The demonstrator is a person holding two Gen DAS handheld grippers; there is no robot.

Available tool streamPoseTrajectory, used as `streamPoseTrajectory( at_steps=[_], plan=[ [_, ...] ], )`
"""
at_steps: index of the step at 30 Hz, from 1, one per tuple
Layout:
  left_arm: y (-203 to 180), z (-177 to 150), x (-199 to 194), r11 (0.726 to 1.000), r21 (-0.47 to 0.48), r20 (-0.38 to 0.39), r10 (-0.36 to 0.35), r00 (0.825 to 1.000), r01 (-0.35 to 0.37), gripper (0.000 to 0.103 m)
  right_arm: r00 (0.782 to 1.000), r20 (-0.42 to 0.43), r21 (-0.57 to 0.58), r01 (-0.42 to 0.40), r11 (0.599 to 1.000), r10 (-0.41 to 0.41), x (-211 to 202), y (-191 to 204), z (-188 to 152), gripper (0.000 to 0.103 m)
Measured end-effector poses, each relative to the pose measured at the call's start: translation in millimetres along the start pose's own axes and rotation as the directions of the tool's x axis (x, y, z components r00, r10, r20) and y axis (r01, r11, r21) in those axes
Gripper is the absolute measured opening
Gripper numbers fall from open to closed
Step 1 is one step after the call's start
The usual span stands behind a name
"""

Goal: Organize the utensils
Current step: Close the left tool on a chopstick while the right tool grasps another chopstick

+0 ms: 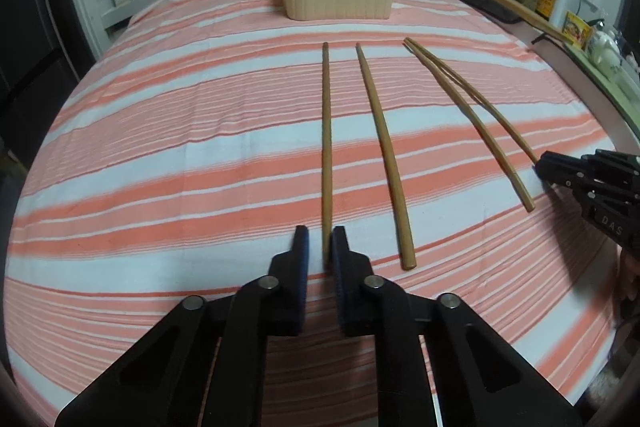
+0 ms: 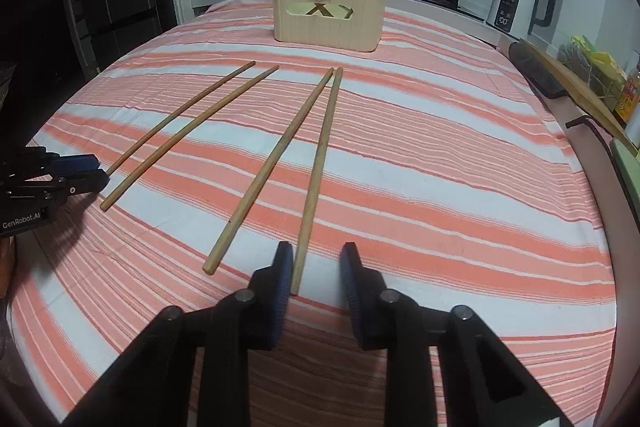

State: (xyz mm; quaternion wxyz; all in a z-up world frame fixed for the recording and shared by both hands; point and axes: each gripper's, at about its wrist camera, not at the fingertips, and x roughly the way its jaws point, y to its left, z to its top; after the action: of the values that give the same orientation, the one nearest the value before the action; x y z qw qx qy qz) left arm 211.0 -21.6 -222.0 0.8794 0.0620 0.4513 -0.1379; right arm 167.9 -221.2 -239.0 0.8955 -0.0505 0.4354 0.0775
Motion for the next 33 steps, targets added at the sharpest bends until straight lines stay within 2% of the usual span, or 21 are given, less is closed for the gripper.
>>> streamPoseTrajectory(
  at_steps=[4,10,15,16,18,19,20,25,27,28,31,33],
  plan=[
    [3,-2,-1,0.999,-0.049,0.012,0.009,1.000,-0.008,0.003,1.000,0.001,0.029,0.015,0.999,-0.015,0,-6,-1,0.006],
    [16,-9,-7,0.988,-0.132,0.020,0.083,0.996,-0.080,0.003,0.996,-0.004,0.080,0.090,0.993,-0.090,-6,-27,-6,0.006],
    [27,-11,-7,0.984,-0.160,0.005,0.077,0.997,-0.075,0.006,0.993,-0.009,0.105,0.115,0.988,-0.115,-12,-48,-15,0.006],
    [28,-11,-7,0.985,-0.161,0.002,0.063,0.998,-0.062,0.010,0.995,0.000,0.111,0.102,0.989,-0.103,-15,-52,-17,0.007],
    [29,-11,-8,0.985,-0.168,0.010,0.025,1.000,-0.023,0.033,0.996,0.009,0.120,0.089,0.989,-0.090,-17,-54,-18,0.009],
    [29,-12,-10,0.985,-0.171,0.015,0.024,1.000,-0.021,0.049,0.996,0.008,0.117,0.083,0.990,-0.084,-17,-54,-19,0.011],
    [29,-13,-11,0.986,-0.168,0.018,0.030,0.999,-0.027,0.052,0.997,0.008,0.114,0.078,0.990,-0.079,-18,-54,-19,0.015],
    [31,-16,-10,0.990,-0.139,0.006,0.029,1.000,-0.028,0.051,0.998,0.011,0.098,0.054,0.994,-0.056,-19,-53,-24,0.026],
    [30,-15,-10,0.992,-0.126,0.001,0.030,1.000,-0.029,0.050,0.999,0.011,0.098,0.049,0.994,-0.050,-18,-54,-26,0.035],
    [28,-15,-9,0.993,-0.116,-0.002,0.036,0.999,-0.036,0.050,0.999,0.010,0.101,0.046,0.994,-0.047,-18,-54,-27,0.035],
    [23,-15,-8,0.995,-0.079,0.000,0.054,0.999,-0.054,0.039,0.999,0.013,0.111,0.034,0.993,-0.036,-17,-58,-26,0.035],
    [20,-15,-8,0.996,-0.070,0.006,0.053,0.999,-0.052,0.024,0.999,0.012,0.108,0.030,0.994,-0.031,-16,-59,-26,0.035]
  ],
)
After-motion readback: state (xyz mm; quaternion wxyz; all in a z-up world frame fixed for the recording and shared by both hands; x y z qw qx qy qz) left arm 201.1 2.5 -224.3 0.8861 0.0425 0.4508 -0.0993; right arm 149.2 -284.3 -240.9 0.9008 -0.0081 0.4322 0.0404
